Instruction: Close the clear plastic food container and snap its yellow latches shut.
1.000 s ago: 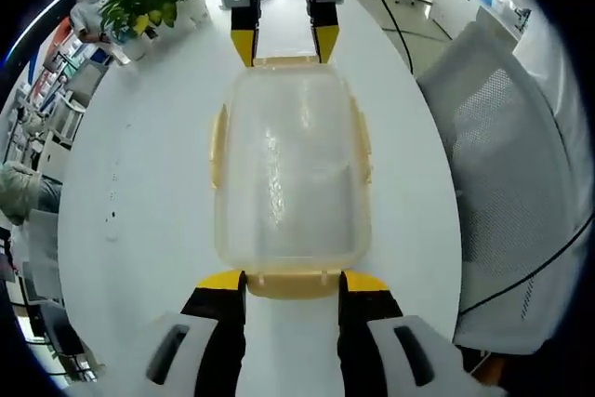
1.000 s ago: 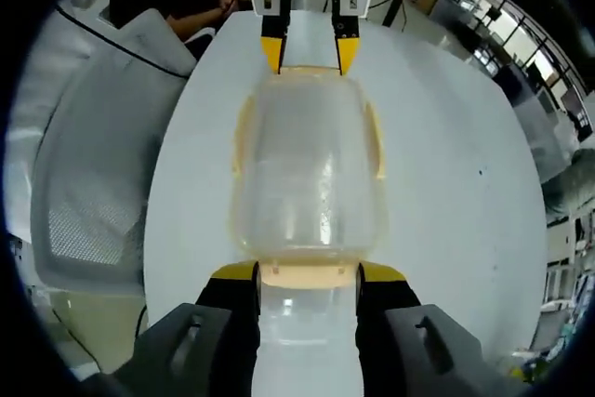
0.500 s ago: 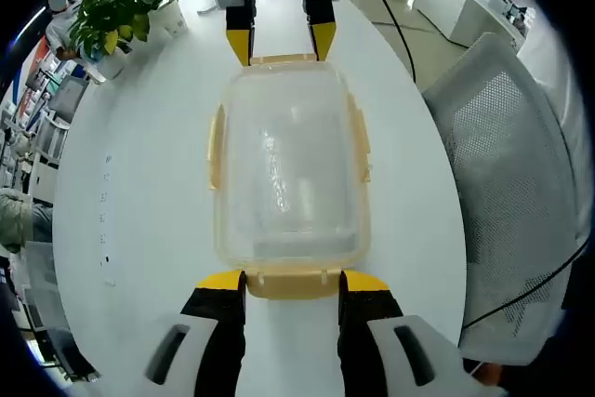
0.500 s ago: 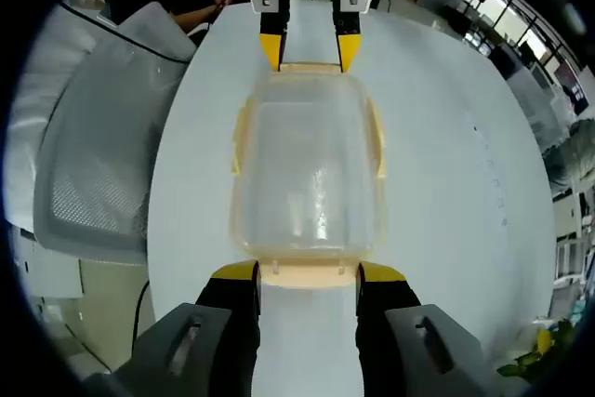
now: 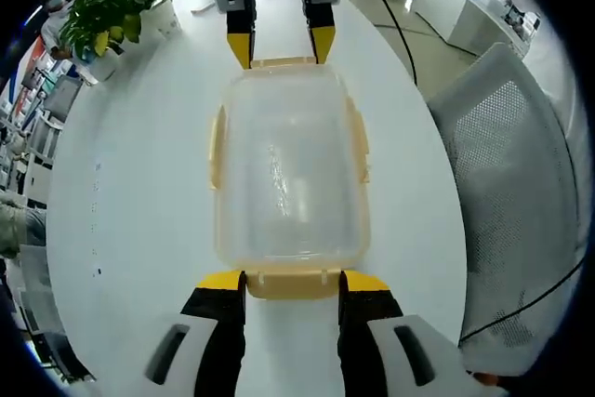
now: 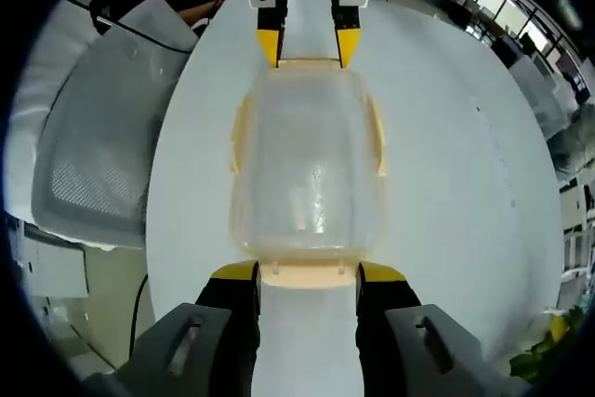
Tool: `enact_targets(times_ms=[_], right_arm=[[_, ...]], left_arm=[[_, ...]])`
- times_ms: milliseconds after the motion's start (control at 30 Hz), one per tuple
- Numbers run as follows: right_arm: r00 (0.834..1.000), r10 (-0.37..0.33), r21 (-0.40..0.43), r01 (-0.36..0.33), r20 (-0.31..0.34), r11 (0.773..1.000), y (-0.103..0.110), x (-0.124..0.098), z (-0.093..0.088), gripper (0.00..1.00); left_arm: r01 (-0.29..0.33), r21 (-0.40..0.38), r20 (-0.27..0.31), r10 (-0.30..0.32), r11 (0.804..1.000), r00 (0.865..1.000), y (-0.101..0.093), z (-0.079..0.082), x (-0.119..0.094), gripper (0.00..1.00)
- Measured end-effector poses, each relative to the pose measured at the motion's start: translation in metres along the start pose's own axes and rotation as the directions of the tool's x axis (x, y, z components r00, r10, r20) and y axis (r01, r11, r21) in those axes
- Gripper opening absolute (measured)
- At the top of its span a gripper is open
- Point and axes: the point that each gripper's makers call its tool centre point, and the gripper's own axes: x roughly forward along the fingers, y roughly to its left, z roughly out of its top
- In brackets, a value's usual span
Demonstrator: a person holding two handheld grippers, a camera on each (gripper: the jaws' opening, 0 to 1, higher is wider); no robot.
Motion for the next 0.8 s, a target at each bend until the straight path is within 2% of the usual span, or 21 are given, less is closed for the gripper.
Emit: enact_targets(times_ms=[800], right_arm=[[1.000, 0.022, 0.023, -0.022, -0.010, 0.999, 0.0013, 0.0089, -0.0045, 0.37]], left_arm=[[0.008, 0.021, -0.046, -0.007, 1.000, 0.999, 0.0002, -0.0013, 0.0046, 0.33]])
